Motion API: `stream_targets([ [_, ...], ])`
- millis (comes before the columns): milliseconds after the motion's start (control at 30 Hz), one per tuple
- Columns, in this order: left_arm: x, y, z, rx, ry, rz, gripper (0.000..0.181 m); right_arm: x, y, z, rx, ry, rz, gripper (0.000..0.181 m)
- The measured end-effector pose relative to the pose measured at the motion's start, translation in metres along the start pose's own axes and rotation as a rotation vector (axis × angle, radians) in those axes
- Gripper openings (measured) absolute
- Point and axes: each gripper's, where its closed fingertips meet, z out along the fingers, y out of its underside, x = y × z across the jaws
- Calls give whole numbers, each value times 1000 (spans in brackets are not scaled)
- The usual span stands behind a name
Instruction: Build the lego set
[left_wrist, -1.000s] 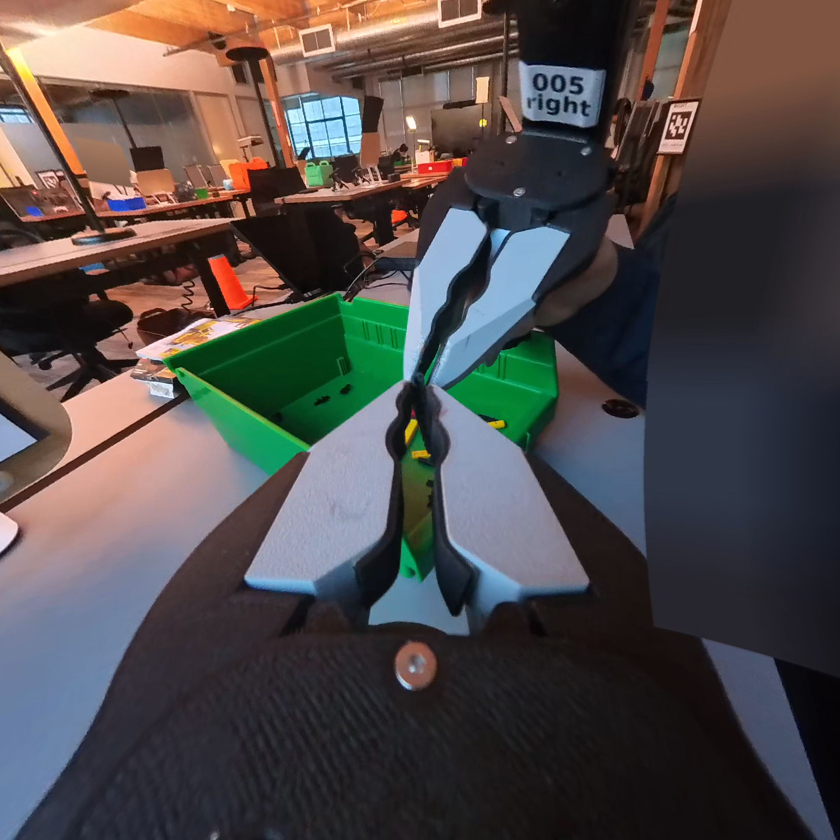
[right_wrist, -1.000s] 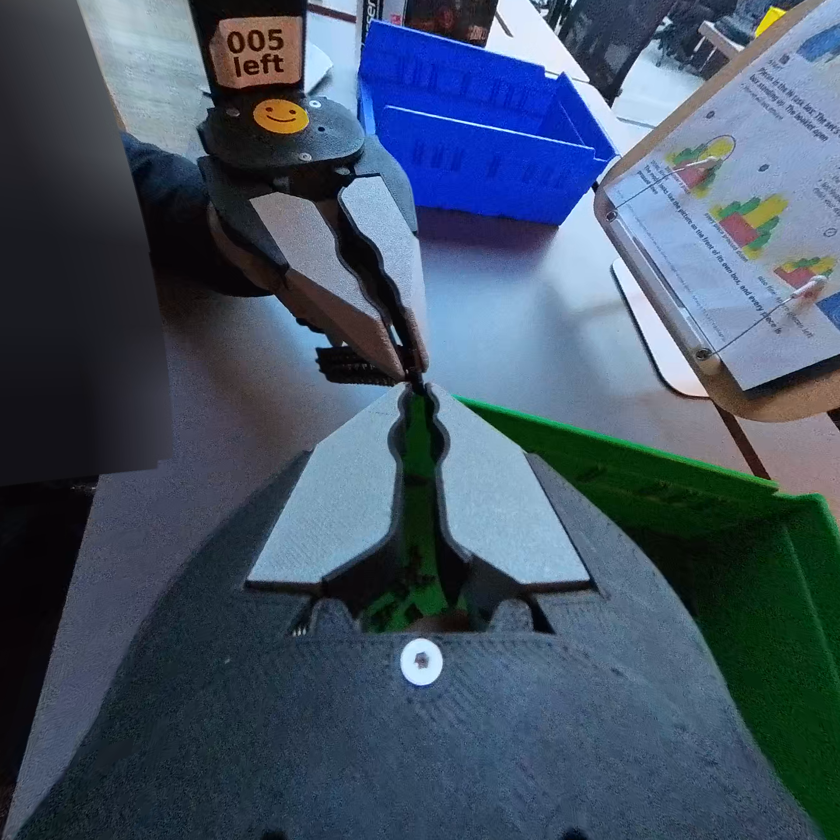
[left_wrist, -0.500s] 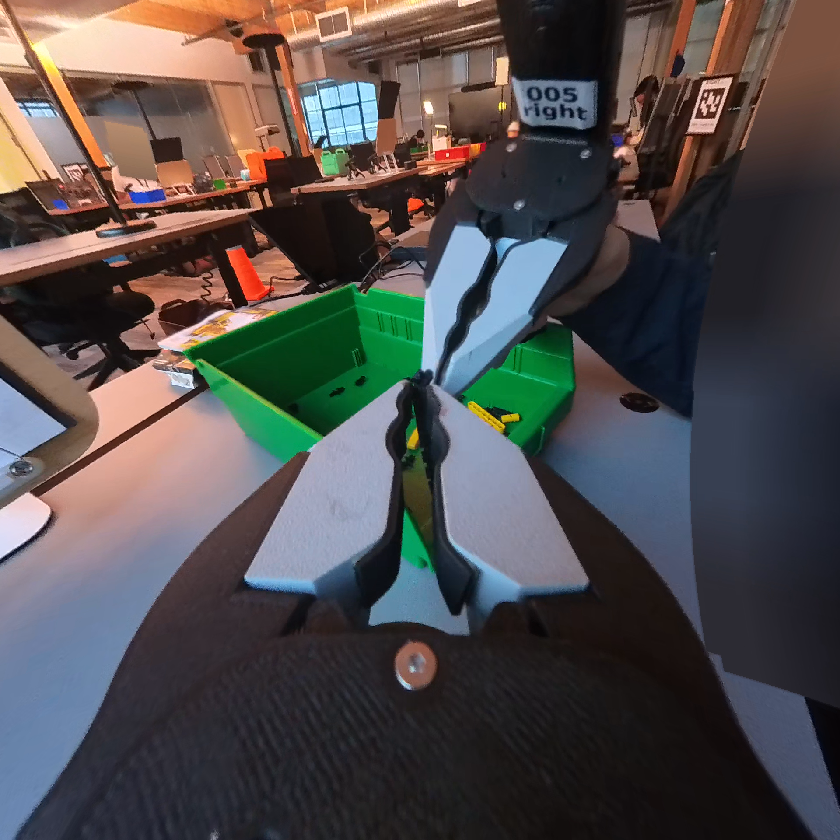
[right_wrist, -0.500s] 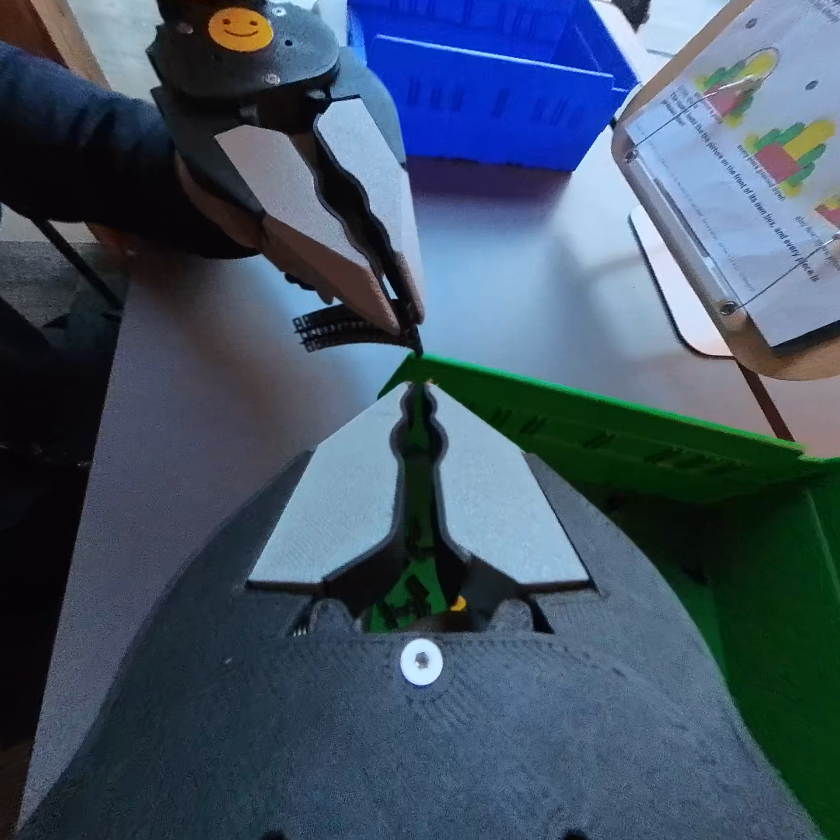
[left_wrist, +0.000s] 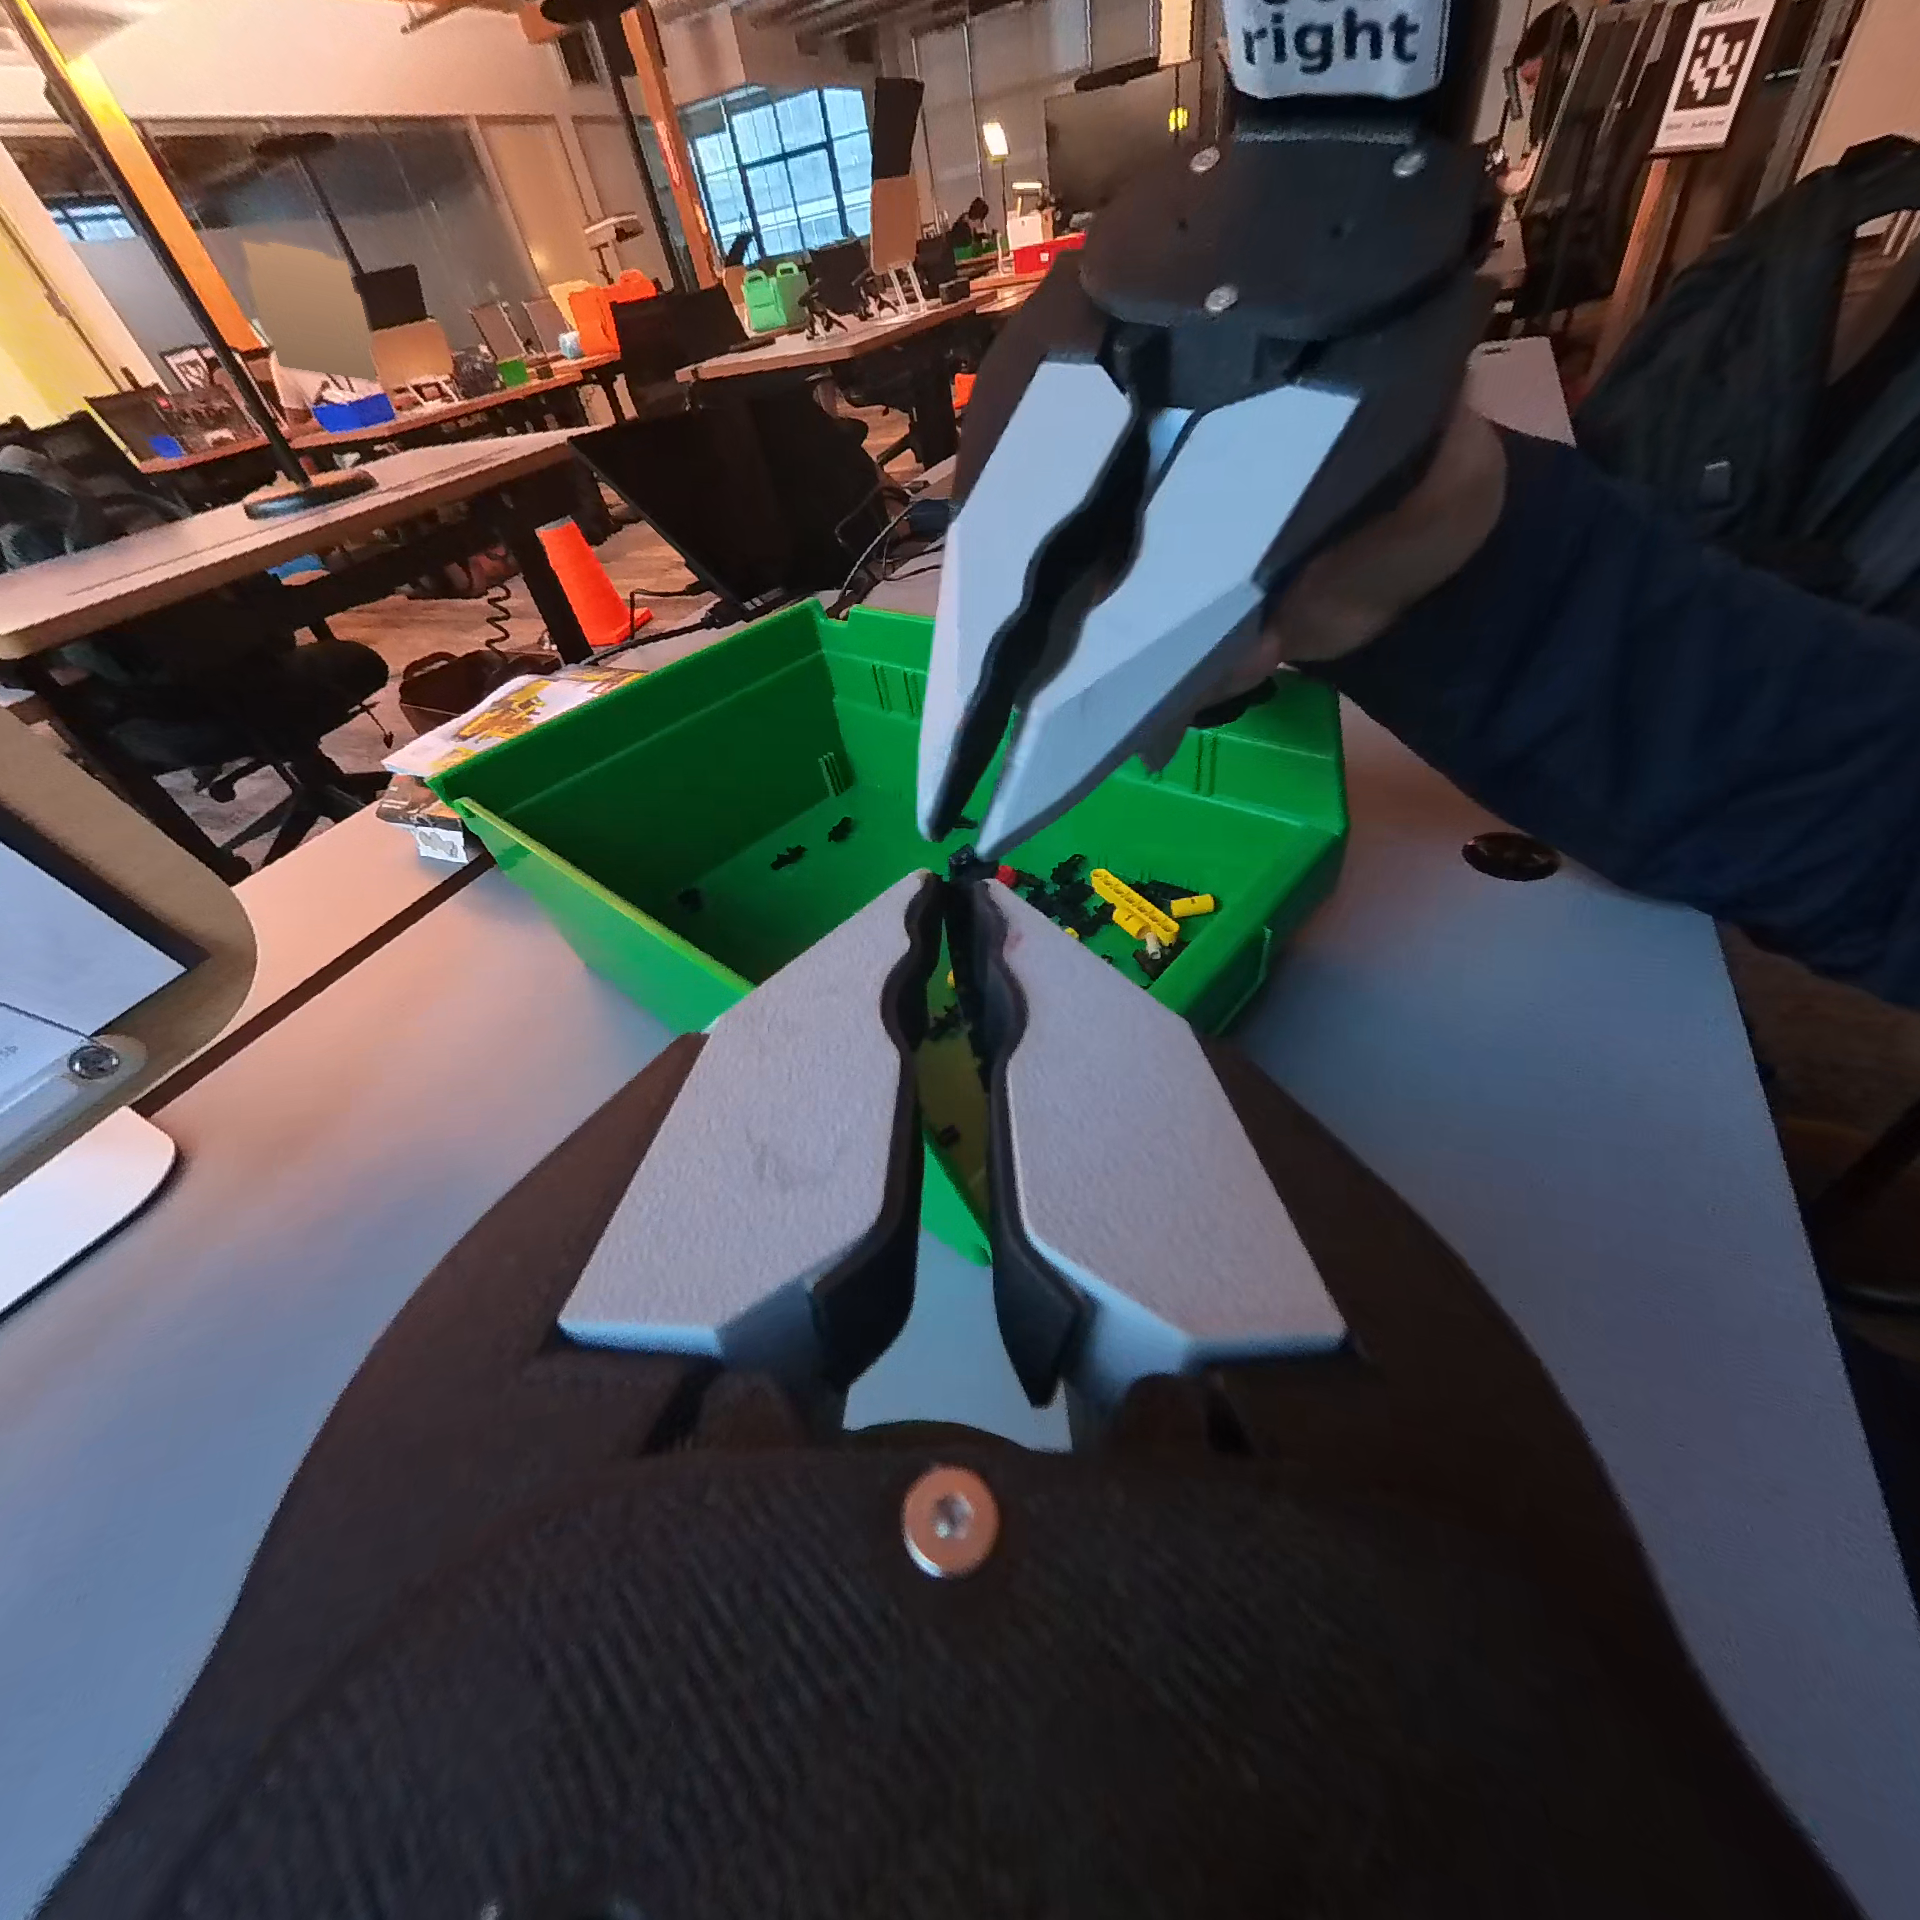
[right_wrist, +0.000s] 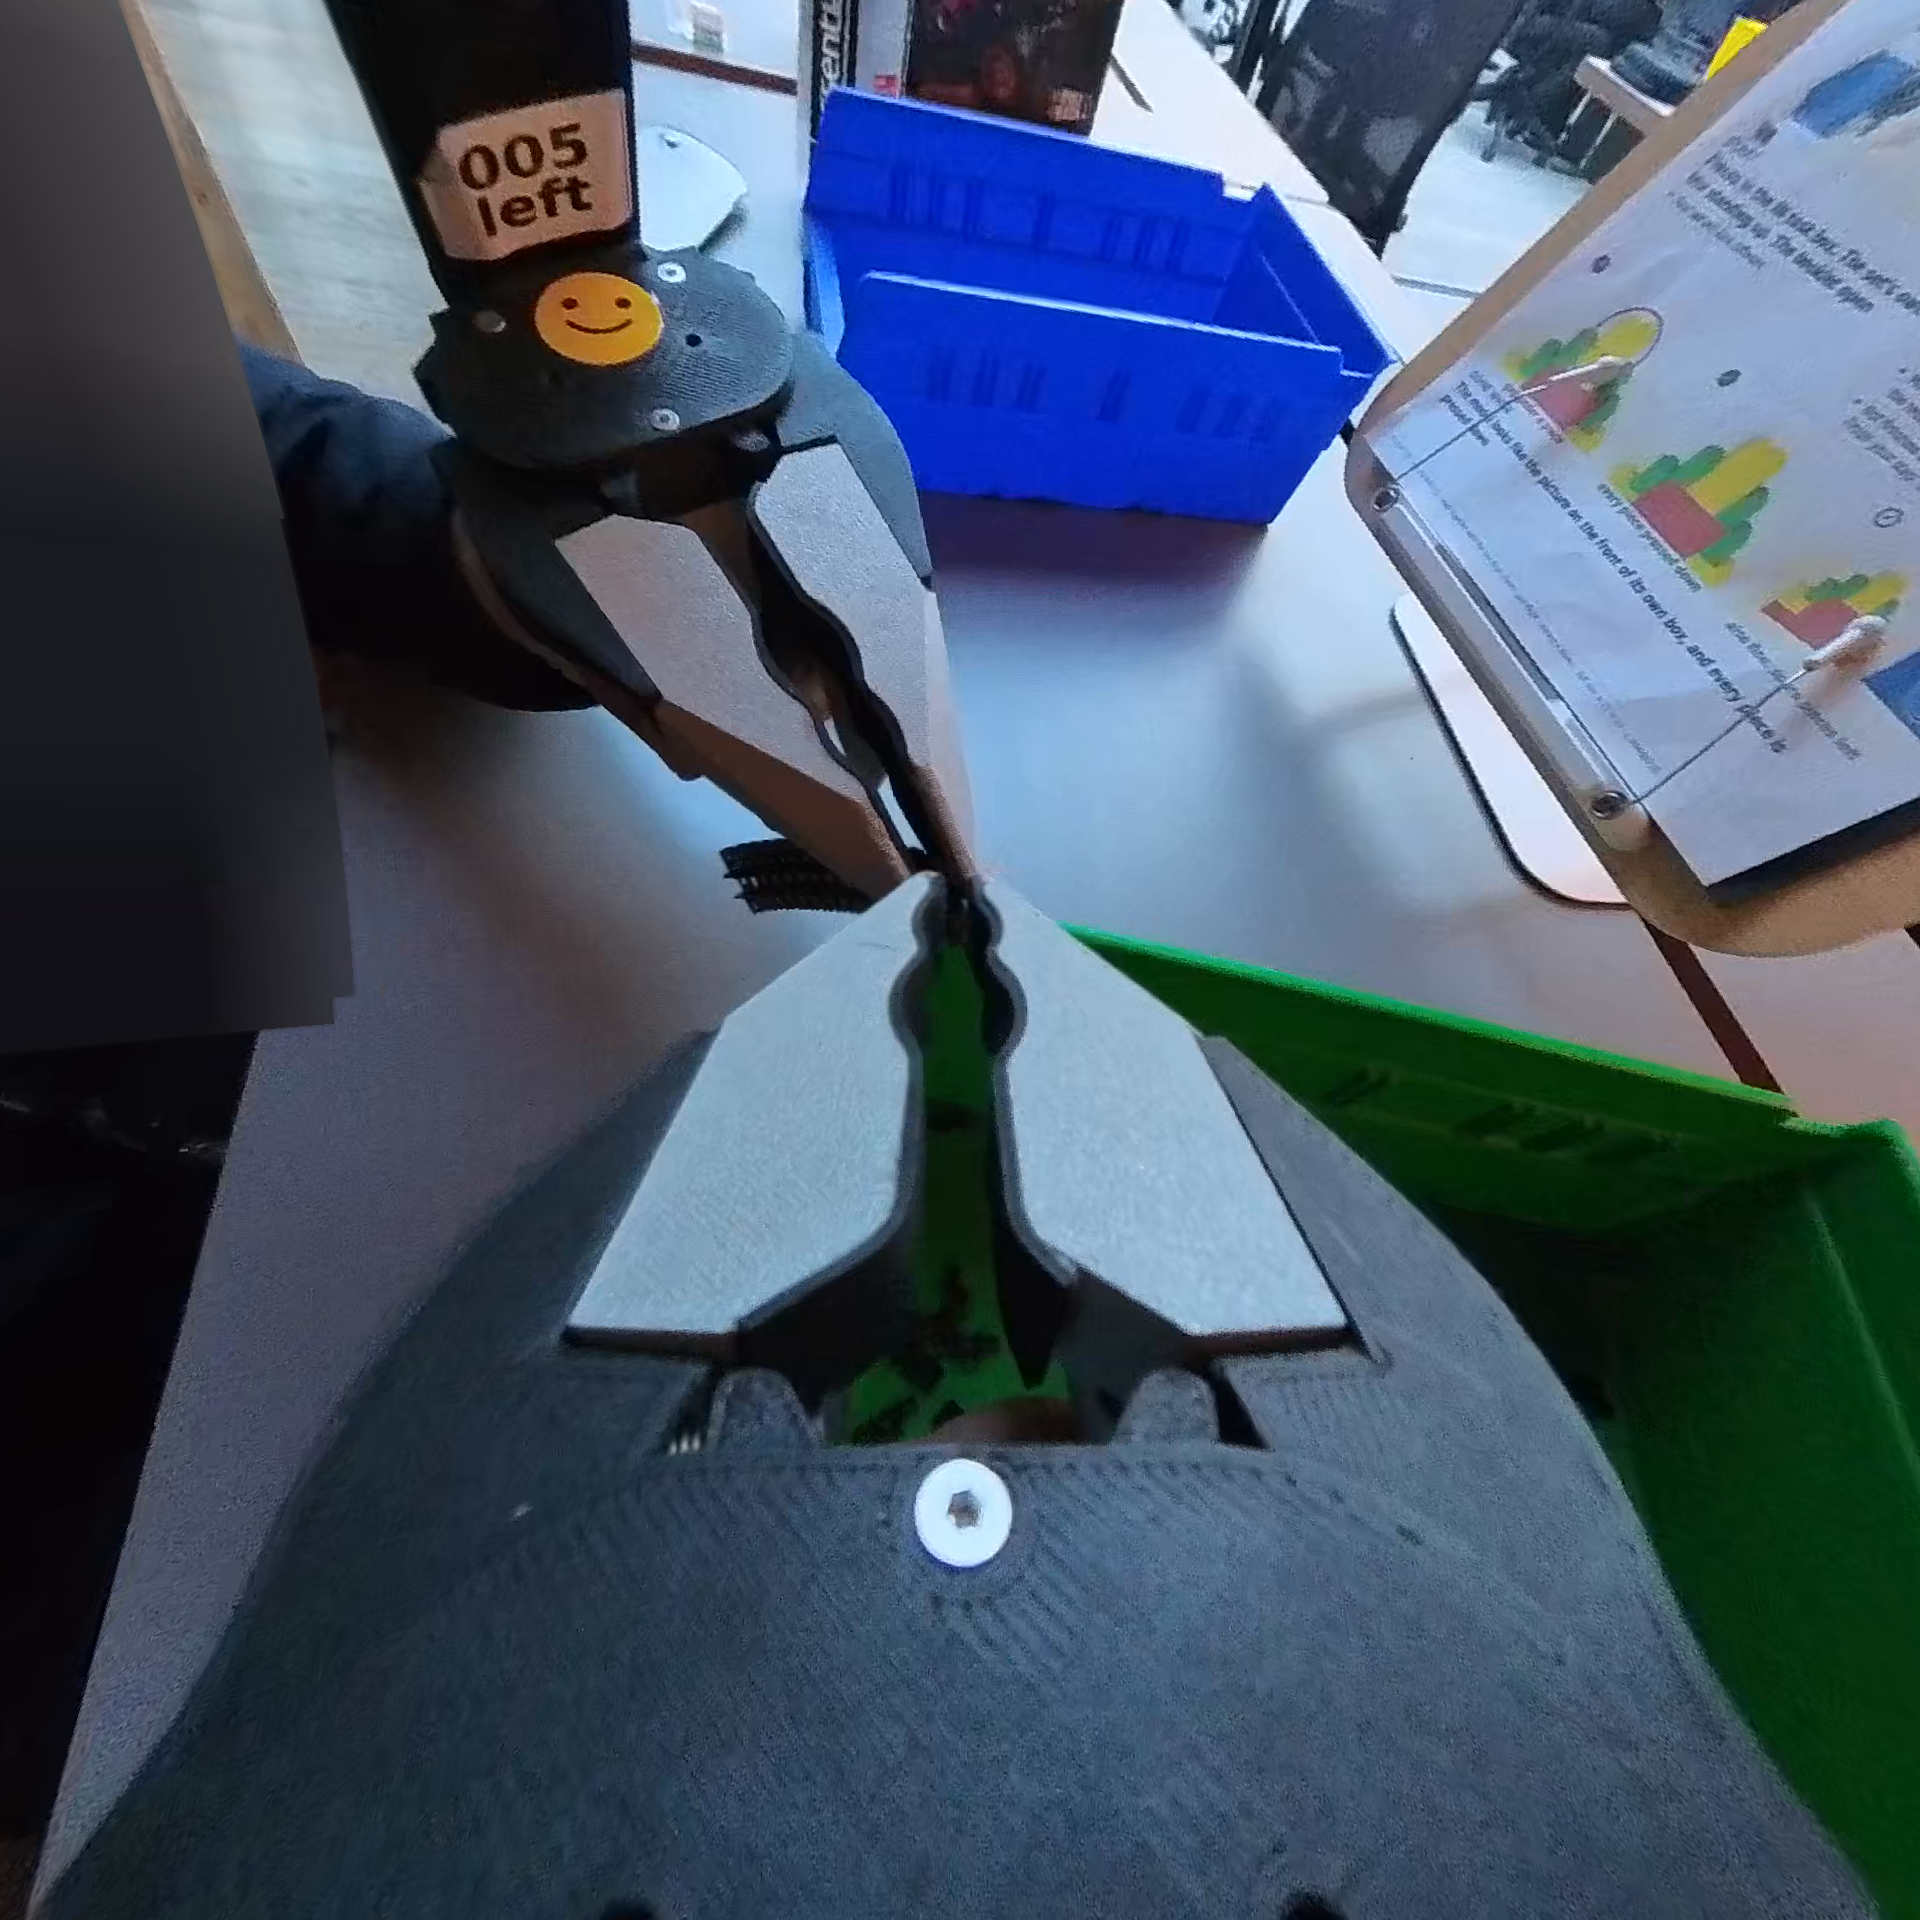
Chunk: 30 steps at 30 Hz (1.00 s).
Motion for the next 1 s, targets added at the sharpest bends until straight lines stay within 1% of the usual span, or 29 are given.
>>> stream_targets([
  [167,0,2,1,-10,-13,33,2,1,4,4,-30,21,-17,0],
  [300,-8,-5,-2,30,-51,12,2,9,-4,3,14,22,104,0],
  [433,-13,-1,-1,9,-80,9,2,15,0,7,4,27,175,0],
  [467,-15,1,-1,1,-88,6,2,22,2,8,-14,73,182,0],
  [533,-16,2,-2,-3,-88,2,2,45,11,0,-45,221,175,0],
  [633,-15,-3,-4,21,-73,-15,1,46,-2,-14,65,162,233,0],
  [667,-14,-3,-4,20,-64,-17,1,46,-1,-16,60,158,234,0],
  [700,-14,-1,-3,14,-62,-20,1,47,6,-16,25,157,239,15],
  [733,-14,1,-2,10,-64,-21,2,50,14,-15,-13,169,243,23],
  [767,-13,2,-1,5,-61,-23,2,54,19,-15,-33,185,244,22],
  [800,-13,4,0,-1,-56,-26,2,55,21,-15,-33,184,249,17],
  [933,-11,3,1,-2,-51,-17,2,51,24,-16,-34,129,307,18],
  [1000,-9,4,2,-5,-44,-12,2,42,15,-15,6,80,276,17],
])
